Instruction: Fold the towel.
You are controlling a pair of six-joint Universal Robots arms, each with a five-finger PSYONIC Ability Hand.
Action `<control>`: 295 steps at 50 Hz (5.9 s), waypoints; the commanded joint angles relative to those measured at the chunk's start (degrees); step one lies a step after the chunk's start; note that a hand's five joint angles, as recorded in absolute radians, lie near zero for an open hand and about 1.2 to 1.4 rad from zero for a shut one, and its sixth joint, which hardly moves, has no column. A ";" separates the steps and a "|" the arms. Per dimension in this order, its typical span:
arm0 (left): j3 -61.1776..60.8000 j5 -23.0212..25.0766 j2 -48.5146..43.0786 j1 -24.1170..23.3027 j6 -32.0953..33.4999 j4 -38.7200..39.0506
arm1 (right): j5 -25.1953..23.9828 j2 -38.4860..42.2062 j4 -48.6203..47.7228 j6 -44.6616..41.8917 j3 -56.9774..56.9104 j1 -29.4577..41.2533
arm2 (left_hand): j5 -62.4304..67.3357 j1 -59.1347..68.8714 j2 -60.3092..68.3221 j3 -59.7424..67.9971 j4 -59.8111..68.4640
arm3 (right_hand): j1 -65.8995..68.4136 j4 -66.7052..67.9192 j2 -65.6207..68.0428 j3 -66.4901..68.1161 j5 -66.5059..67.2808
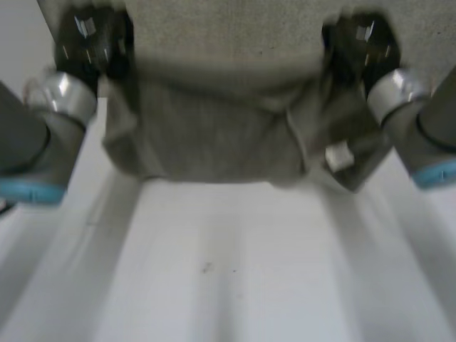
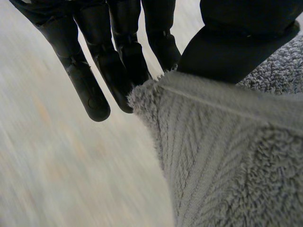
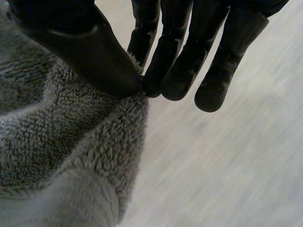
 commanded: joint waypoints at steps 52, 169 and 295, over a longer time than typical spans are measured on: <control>-23.68 -0.23 -3.21 0.36 -5.88 0.68 | 7.04 4.04 32.67 2.32 -0.21 -1.03 | 11.36 12.06 10.28 10.33 10.28 | -66.32 -67.00 -66.23 -66.76 -66.75; -24.47 0.21 6.74 3.00 13.11 -26.83 | -4.39 -10.33 53.59 -20.79 14.85 -10.43 | 11.36 12.06 10.28 10.33 10.28 | 3.68 3.00 3.77 3.24 3.25; -37.46 2.14 0.98 9.85 15.64 -0.27 | -3.24 -9.35 22.21 -13.94 32.87 -10.17 | 11.36 12.06 10.28 10.33 10.28 | 3.68 3.00 3.77 3.24 3.25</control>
